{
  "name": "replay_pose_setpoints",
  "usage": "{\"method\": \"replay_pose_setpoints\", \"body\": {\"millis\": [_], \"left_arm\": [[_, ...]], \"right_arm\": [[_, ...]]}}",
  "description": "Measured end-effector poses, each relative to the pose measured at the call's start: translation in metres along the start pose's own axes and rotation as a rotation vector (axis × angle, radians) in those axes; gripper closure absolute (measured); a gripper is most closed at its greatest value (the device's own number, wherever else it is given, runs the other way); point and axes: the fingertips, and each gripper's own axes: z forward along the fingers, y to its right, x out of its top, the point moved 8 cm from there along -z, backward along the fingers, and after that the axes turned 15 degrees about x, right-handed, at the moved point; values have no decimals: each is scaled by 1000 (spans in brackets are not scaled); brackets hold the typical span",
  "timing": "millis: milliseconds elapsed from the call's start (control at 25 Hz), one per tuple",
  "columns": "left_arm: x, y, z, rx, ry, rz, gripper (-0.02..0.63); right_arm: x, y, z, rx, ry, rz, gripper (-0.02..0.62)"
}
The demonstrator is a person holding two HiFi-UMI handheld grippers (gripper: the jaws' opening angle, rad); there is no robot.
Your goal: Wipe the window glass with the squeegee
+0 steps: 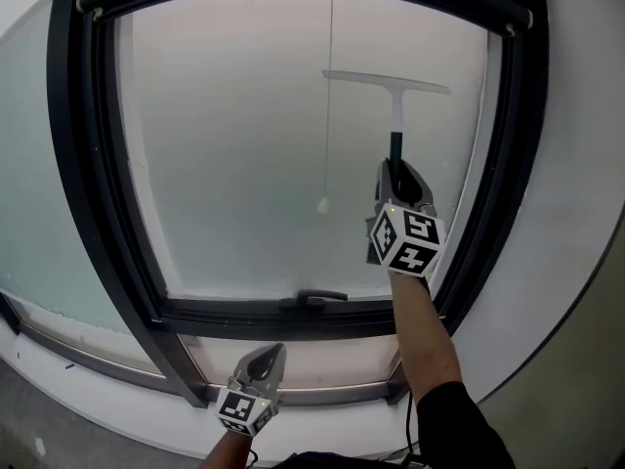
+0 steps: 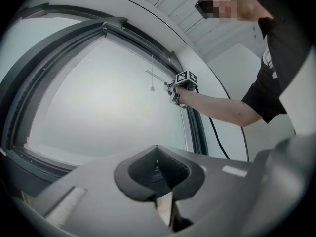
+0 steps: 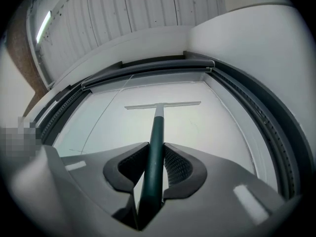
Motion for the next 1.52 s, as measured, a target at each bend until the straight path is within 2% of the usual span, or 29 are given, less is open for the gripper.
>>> {"method": "replay_pose_setpoints", "body": {"millis": [640, 1000, 1160, 1520], "left_arm": [[-16, 3, -9, -13, -54, -10, 606], [-23, -7, -19, -34, -105, -22, 606], [-25, -9, -21, -47, -120, -19, 606], [-27, -16, -24, -55, -131, -26, 606]], "right_arm": [[-45, -11, -24, -24, -71, -35, 500], [-83, -26, -46, -42, -121, 22, 500], [-94, -36, -56, -49, -134, 14, 500], [-119, -47, -79, -61, -139, 43, 502]]}}
